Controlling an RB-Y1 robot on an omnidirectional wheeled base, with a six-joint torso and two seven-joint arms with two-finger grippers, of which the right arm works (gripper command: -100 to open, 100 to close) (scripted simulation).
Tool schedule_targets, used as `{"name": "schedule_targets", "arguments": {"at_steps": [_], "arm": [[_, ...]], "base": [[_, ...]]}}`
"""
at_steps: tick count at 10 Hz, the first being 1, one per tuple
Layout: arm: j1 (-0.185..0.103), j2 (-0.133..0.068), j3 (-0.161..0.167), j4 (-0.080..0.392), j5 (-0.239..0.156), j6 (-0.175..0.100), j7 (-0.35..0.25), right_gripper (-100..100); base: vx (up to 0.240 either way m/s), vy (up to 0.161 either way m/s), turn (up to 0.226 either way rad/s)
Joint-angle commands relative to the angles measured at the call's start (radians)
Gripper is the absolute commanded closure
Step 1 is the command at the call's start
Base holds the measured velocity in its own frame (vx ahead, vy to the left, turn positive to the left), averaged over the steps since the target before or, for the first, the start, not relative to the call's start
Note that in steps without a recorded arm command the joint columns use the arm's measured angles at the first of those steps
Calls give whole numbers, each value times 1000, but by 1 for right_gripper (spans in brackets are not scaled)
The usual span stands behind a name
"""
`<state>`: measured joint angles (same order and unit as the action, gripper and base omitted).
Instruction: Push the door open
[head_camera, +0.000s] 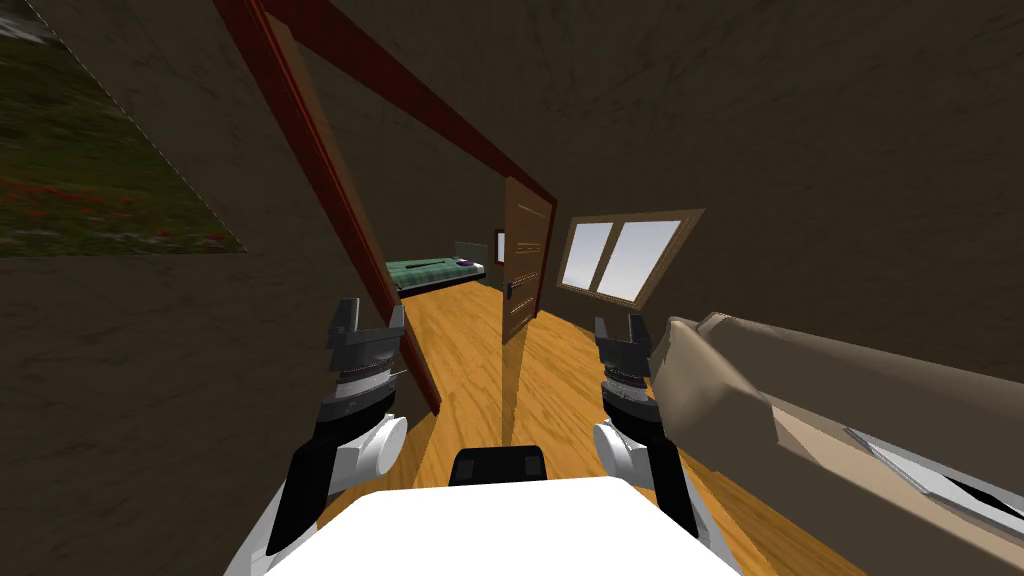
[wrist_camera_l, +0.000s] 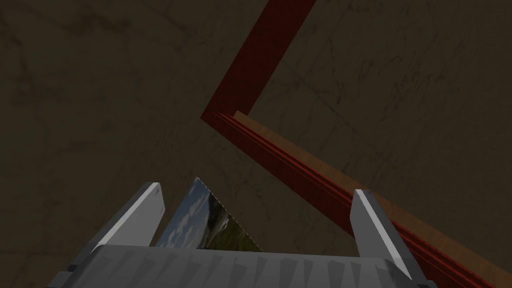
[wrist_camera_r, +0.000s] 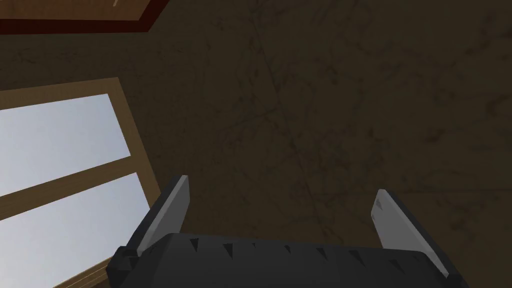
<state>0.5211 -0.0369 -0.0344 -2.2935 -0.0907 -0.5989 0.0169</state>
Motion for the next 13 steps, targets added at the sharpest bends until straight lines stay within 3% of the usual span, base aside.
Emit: {"name": "schedule_targets", "arguments": {"at_steps": [1, 13], "arm": [[-21, -7, 6, 34, 1, 1, -3, -100], [-204, -42, 57, 326, 14, 10, -34, -100]], "base": [[57, -33, 46], [106, -67, 52]]}}
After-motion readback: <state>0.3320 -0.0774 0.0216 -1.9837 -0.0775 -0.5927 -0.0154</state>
